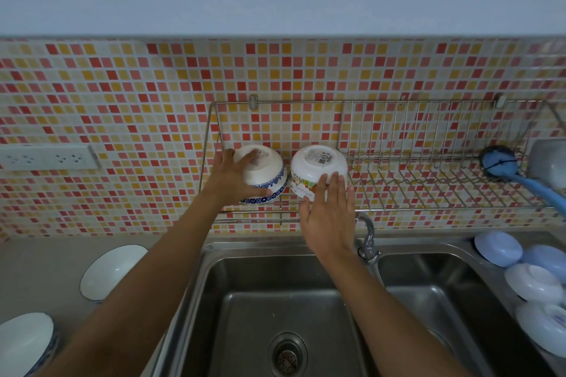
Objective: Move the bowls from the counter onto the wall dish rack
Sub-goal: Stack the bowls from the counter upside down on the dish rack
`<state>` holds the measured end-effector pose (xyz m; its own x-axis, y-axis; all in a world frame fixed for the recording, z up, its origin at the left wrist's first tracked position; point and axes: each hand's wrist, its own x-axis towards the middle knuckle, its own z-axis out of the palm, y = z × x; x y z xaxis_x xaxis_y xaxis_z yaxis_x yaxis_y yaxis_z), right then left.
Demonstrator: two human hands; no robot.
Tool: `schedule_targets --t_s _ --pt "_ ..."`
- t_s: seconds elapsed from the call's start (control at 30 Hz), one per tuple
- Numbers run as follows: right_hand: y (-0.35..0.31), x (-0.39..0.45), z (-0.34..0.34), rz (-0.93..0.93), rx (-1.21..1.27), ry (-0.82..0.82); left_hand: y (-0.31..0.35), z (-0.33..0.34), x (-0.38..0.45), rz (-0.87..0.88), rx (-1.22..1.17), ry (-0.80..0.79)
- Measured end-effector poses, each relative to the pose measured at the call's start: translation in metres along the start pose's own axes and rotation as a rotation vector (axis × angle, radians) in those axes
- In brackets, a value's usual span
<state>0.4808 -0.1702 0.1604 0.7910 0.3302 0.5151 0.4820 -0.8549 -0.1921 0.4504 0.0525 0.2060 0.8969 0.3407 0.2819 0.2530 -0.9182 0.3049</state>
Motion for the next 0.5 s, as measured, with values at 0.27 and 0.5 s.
schedule_targets --t_s 0.27,0.5 --pt "0.001 0.000 0.000 -0.005 -0.002 -0.010 -0.001 0.009 -0.010 -0.002 0.012 -0.014" --pt "0.002 0.002 0.003 -0.035 -0.005 -0.004 0.012 0.015 -0.042 0.193 0.039 0.070"
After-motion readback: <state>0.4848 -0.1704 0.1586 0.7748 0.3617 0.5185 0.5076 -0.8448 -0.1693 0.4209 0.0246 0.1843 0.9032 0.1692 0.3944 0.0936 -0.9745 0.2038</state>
